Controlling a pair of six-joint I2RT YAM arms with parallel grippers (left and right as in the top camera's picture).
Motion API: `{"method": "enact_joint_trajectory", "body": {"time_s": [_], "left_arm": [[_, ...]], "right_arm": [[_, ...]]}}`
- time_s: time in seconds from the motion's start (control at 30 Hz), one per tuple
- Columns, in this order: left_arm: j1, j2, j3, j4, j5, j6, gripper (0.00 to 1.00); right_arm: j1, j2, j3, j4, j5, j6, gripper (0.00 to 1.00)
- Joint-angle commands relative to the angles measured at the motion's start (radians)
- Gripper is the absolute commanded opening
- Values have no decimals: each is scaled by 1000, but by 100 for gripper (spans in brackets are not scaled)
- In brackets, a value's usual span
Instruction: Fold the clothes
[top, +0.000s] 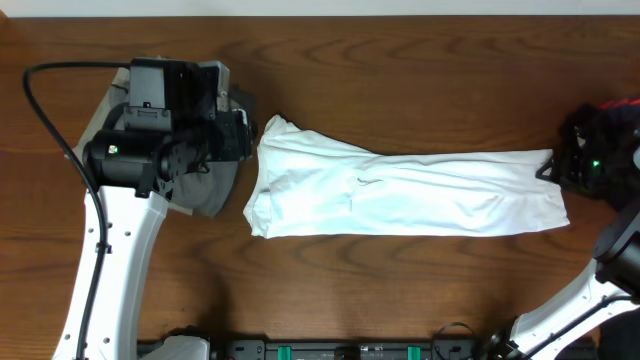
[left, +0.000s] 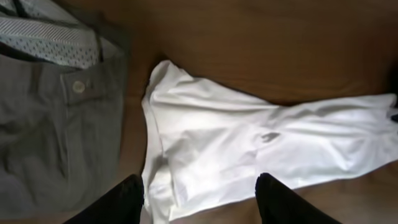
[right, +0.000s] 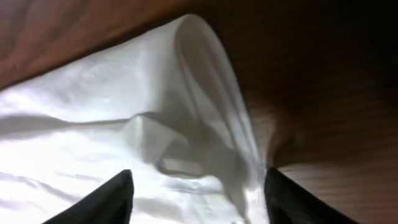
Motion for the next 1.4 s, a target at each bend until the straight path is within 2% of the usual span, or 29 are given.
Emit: {"method": "enact_joint_trajectory", "body": {"time_s": [0.0,0.2,0.33,0.47,0.63,0.87,0.9,0.97,1.17,1.37], "left_arm": [[4,-1,13,-15,5,52,60],[4,-1,13,-19,5,65,60],[4,-1,13,-18,5,65,60],[4,-1,13,-16,5,65,60],[4,-1,13,-19,5,65,60],[4,-1,13,-24,5,65,60],[4,-1,13,-24,5,65,60],[4,-1,13,-24,5,65,60],[4,-1,13,-24,5,65,60],[4,-1,13,-23,5,65,60]], "right_arm": [[-35,-9,15,1,-3,-103,68],[-67,29,-8,-8,-55,-165,72],[-65,82,-29,-16,-140,-198,68],[-53,131,-31,-32,-141,-200,62],[-56,146,-31,-40,-121,-190,43],[-76,135,-19,-42,-159,-131,4],[-77,129,-12,-42,-176,-130,2],[-83,102,11,-50,-189,-118,1],[-124,-29,128,-53,-144,42,1],[-114,-158,163,-42,-74,108,1]]}}
